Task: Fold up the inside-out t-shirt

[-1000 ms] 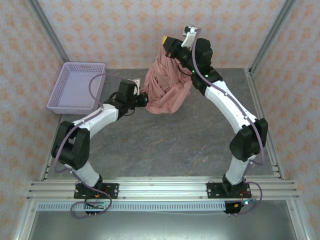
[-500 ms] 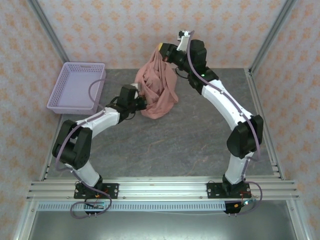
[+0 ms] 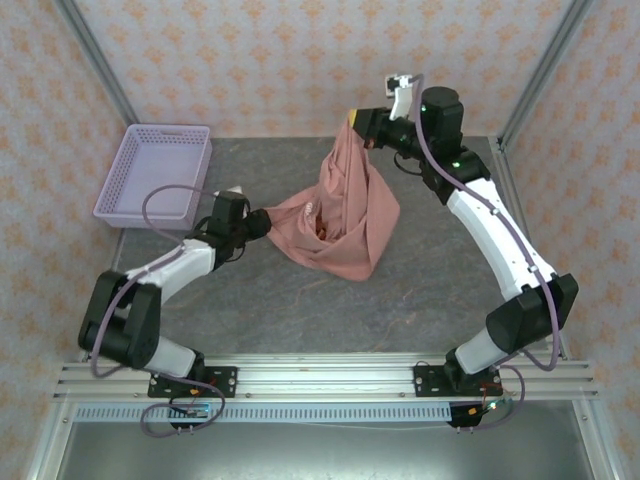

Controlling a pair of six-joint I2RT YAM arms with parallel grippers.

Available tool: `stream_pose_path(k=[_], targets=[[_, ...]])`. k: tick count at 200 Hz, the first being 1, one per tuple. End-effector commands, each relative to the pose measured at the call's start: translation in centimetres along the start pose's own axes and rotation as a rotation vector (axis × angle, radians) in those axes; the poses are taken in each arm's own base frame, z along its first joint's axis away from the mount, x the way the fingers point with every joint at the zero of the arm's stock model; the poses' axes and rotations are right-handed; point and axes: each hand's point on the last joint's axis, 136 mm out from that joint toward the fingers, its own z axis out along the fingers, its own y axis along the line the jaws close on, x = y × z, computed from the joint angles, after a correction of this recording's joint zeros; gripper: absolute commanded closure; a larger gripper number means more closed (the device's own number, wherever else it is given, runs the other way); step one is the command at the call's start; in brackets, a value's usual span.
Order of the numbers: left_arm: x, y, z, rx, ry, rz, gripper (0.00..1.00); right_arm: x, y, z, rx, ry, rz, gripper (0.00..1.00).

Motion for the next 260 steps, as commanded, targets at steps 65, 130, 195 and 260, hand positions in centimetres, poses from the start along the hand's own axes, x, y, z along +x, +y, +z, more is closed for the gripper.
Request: stream_pose_path(k=[65, 130, 195, 260], targets=[[0.2, -12.1, -2.6, 0.353, -0.021, 0.411, 0.28, 3.1, -0.3, -1.4, 0.006, 0.099, -0.065, 1.00], [0.0, -19.1, -2.8, 0.665, 0.036, 0.419, 0.24, 3.1, -0.7, -1.4, 0.005, 0.098, -0.056, 1.00], [-8.8, -22.1, -2.7, 0.606, -0.087, 0.424, 0.93, -2.8, -1.8, -2.9, 0.140, -0.043, -0.078, 1.00], [-22.1, -21.9, -24.0, 0.652, -0.675, 0.377, 1.00, -11.3, -2.4, -7.1, 0.380, -0.273, -0.127, 1.00]])
